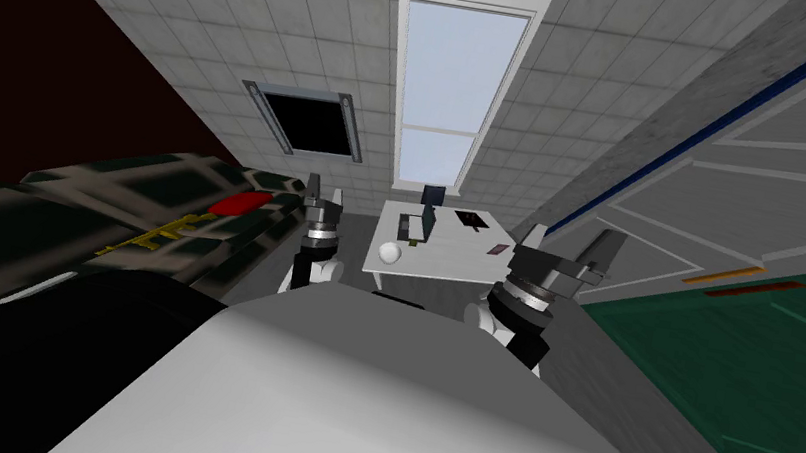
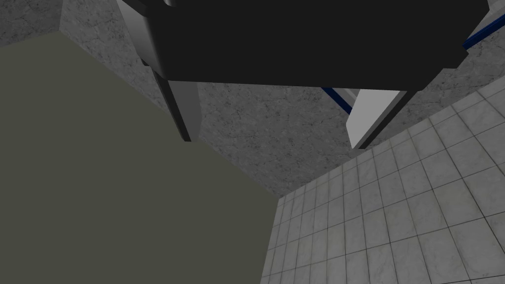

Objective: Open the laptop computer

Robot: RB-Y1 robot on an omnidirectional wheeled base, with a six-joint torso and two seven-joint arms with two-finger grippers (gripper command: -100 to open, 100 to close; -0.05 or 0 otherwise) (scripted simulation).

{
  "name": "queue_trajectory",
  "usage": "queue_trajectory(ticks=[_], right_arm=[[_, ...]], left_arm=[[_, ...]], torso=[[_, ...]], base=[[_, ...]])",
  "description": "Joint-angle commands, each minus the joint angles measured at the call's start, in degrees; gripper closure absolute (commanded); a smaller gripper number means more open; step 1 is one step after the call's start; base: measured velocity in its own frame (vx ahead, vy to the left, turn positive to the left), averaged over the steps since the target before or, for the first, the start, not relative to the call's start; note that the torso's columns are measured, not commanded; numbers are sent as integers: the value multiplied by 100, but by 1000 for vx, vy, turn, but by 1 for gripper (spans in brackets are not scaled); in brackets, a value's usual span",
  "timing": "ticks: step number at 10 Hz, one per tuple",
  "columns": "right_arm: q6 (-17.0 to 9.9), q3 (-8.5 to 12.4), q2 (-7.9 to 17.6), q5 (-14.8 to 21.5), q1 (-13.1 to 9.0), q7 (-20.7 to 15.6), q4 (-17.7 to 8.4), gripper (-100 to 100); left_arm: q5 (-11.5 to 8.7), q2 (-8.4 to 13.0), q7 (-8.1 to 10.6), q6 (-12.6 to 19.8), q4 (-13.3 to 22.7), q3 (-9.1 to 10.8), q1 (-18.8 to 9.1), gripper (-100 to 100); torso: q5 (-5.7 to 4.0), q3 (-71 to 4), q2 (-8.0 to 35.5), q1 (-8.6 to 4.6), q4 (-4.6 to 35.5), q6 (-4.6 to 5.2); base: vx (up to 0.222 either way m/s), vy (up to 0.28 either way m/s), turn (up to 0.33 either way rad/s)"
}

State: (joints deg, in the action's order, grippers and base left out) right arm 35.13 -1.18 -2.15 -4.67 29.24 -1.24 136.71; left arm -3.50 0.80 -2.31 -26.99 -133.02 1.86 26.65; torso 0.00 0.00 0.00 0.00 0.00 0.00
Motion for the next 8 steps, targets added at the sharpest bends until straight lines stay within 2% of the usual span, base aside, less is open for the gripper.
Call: queue_trajectory(ticks=[1, 8], right_arm=[[0, 0, 0, 0, 0, 0, 0, 0], [0, 0, 0, 0, 0, 0, 2, 0]], left_arm=[[0, 0, 0, 0, 0, 0, 0, 0], [0, 0, 0, -1, -2, 0, 0, 0]], torso=[[0, -467, 232, 0, 235, 0], [0, -6227, 3116, 0, 3114, 0]], base=[[0, 0, 0], [0, 0, 0]])
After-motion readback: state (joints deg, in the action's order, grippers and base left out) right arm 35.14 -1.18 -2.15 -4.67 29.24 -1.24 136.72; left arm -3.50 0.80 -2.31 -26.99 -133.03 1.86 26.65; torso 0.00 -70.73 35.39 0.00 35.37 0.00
